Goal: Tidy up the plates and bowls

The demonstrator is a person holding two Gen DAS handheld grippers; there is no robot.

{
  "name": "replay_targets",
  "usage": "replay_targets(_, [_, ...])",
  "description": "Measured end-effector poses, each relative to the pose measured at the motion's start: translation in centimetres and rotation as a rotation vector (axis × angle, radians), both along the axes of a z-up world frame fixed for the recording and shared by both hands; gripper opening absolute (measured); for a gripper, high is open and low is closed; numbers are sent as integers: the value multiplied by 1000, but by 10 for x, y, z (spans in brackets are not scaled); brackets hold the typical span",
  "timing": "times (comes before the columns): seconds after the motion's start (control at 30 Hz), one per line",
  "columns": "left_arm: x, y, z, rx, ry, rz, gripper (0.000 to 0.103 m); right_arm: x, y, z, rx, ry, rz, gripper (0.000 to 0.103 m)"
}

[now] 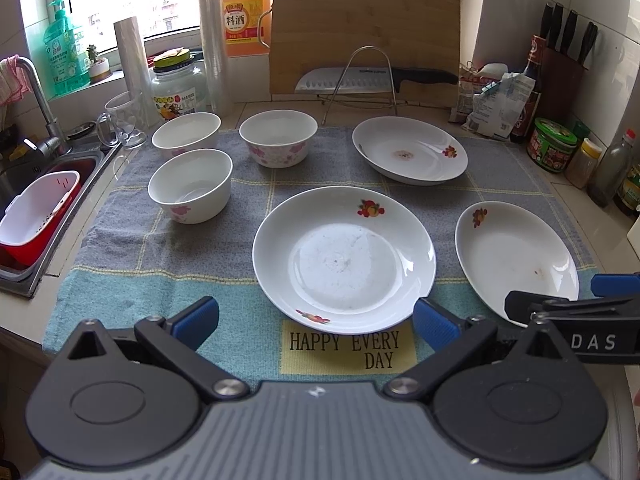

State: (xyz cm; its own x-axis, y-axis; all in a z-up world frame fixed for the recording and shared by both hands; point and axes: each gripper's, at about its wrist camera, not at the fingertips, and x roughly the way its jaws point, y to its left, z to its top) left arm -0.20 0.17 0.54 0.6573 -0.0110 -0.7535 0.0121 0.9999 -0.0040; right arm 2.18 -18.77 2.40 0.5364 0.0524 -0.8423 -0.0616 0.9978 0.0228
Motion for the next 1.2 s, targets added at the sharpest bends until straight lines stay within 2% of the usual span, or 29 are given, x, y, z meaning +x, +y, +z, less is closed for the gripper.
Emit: replay_targets(1.2, [-6,-10,5,6,-12,22,102,-4,-10,3,18,-24,23,103])
